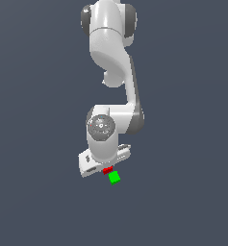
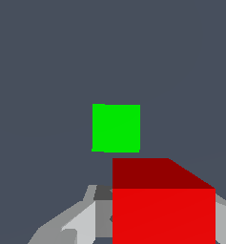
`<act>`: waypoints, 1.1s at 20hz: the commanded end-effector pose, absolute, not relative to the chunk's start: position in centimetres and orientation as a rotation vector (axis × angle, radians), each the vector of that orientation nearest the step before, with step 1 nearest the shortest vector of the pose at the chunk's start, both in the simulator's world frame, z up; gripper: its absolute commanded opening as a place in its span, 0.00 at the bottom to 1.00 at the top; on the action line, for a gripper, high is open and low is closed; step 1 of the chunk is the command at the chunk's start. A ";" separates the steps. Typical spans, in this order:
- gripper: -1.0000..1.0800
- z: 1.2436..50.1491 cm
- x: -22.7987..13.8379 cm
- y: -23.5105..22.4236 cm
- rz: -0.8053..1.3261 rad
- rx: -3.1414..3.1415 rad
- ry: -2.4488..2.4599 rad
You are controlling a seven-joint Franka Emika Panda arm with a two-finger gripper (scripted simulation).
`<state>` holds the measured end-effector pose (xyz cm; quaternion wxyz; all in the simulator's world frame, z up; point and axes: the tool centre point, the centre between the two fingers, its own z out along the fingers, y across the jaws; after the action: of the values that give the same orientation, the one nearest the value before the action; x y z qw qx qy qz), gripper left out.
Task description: Stack the red cube on top of the green cube.
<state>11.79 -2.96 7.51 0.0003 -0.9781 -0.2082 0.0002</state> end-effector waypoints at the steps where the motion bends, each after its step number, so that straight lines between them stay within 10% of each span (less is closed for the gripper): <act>1: 0.00 7.1 12.7 -2.0 0.000 -3.073 -0.652; 16: 0.00 6.2 14.7 0.1 0.000 -3.073 -0.652; 17: 0.96 6.2 14.7 0.1 0.000 -3.073 -0.652; 22: 0.96 6.2 14.7 0.1 0.000 -3.073 -0.652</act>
<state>14.68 0.13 6.17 0.0000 -0.9782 -0.2076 -0.0001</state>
